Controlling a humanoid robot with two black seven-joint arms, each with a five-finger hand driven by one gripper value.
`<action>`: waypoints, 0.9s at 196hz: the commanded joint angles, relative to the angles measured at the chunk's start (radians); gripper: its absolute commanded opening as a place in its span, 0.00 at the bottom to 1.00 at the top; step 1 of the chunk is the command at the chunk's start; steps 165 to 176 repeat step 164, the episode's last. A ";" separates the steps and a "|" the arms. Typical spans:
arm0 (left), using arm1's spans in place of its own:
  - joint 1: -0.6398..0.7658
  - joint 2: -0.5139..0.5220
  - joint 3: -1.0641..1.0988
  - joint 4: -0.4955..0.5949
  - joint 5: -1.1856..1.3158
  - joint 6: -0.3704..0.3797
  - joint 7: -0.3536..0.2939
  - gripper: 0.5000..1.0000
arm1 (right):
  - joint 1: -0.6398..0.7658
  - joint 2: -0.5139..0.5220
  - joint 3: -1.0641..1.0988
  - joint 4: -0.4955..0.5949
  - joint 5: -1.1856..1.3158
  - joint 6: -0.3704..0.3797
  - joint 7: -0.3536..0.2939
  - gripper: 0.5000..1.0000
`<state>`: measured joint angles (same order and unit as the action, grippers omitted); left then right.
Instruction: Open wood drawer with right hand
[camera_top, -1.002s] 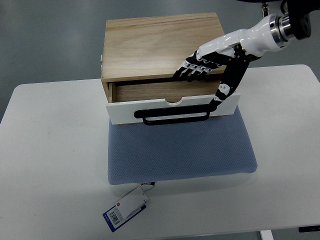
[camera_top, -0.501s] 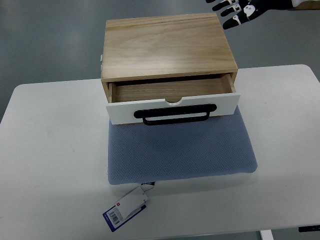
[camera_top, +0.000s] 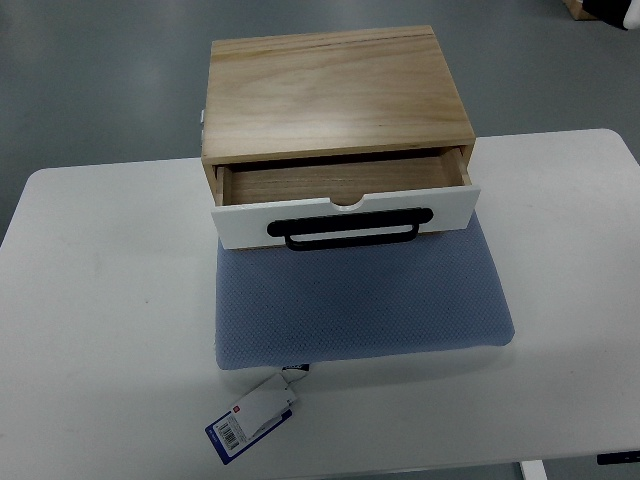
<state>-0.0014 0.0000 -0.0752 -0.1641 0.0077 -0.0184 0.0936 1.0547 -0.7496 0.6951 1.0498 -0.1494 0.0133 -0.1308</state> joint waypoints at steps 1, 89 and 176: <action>0.000 0.000 0.000 0.000 0.000 0.000 0.000 1.00 | -0.071 0.029 0.072 -0.025 0.007 -0.042 0.016 0.84; 0.000 0.000 0.000 0.000 0.000 0.000 0.000 1.00 | -0.400 0.141 0.342 -0.094 -0.006 -0.061 0.122 0.85; 0.000 0.000 0.000 0.000 -0.002 0.000 0.000 1.00 | -0.482 0.217 0.343 -0.100 -0.009 -0.059 0.132 0.86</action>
